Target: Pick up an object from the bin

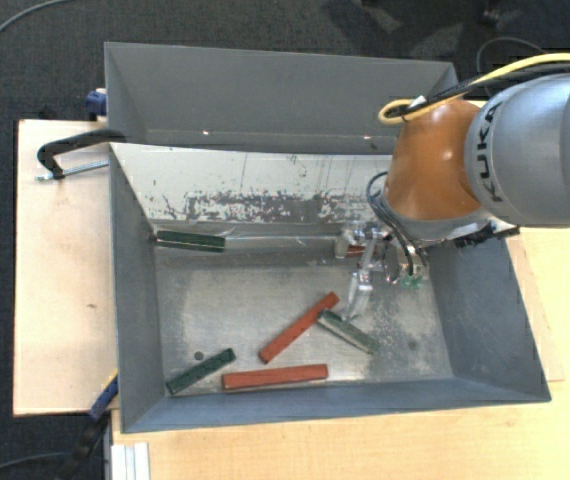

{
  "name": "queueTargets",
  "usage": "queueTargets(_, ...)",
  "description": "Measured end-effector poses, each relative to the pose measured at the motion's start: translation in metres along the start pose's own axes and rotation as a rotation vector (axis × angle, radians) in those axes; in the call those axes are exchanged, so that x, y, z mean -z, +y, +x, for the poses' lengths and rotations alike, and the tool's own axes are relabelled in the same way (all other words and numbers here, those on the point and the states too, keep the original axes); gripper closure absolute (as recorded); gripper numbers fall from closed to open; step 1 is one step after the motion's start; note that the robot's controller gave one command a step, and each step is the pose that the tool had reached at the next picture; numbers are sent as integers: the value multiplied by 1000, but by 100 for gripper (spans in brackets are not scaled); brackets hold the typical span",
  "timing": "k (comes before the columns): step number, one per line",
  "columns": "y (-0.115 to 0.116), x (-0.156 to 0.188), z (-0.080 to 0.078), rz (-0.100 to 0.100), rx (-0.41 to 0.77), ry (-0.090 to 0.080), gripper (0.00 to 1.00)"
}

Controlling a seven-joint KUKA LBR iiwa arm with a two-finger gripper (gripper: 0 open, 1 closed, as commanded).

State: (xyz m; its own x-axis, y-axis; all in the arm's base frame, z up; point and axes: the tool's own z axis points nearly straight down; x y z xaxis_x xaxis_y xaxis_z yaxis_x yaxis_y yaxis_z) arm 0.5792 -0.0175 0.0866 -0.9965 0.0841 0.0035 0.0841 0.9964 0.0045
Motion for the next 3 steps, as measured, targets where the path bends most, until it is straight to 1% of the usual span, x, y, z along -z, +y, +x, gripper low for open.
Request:
queueTargets(1, 77, -16, 52, 1, 181, -2, 0)
queueTargets(2, 74, -16, 51, 3, 175, -4, 100)
queueTargets(3, 106, 121, 76, 1, 252, -16, 100)
